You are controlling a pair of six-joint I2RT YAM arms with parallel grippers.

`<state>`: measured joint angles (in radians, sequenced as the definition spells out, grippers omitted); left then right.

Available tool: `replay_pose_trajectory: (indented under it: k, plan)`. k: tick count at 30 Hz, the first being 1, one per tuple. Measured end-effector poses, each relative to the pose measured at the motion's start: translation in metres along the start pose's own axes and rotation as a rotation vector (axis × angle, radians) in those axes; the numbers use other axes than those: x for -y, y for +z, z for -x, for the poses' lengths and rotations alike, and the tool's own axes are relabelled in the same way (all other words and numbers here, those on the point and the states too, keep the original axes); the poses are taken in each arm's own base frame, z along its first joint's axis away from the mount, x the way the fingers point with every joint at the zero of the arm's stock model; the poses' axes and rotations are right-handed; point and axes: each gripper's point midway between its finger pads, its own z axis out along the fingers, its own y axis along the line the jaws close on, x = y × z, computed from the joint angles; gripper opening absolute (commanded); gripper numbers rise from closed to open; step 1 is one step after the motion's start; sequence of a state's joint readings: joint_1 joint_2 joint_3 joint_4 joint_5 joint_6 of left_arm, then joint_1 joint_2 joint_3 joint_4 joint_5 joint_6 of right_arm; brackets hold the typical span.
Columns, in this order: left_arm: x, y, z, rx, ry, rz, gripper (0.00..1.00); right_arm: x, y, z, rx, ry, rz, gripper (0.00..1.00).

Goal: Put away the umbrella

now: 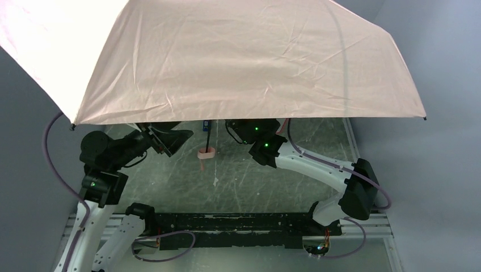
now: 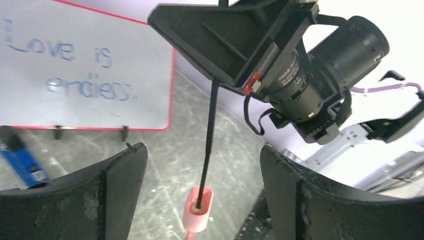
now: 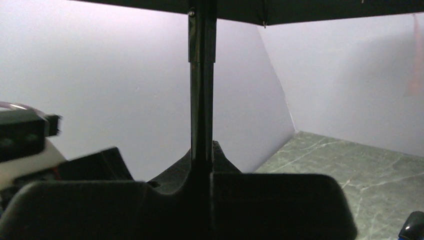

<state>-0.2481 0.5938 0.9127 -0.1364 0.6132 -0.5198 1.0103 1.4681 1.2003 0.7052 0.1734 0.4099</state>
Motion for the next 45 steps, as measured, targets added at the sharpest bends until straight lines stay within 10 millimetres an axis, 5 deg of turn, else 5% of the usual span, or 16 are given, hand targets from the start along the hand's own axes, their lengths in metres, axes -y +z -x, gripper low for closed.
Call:
replay_pose_trajectory:
  k: [5,14,26,38,45]
  plan:
    - [0.005,0.01,-0.014,-0.018,-0.095,-0.098,0.87,-0.001,0.0,0.008,0.022,0.021,-0.007,0.0]
    - [0.03,0.01,-0.001,0.041,-0.096,-0.224,0.82,-0.005,-0.001,0.007,0.015,0.062,0.007,0.0]
    - [0.031,0.034,-0.039,-0.047,-0.173,-0.239,0.77,-0.015,0.001,0.008,0.025,0.126,0.052,0.0]
    - [0.037,0.056,-0.067,-0.089,-0.183,-0.24,0.56,-0.027,0.0,0.009,0.021,0.19,0.107,0.0]
    - [0.04,0.061,-0.061,-0.055,-0.176,-0.247,0.43,-0.036,-0.002,0.011,0.018,0.222,0.15,0.0]
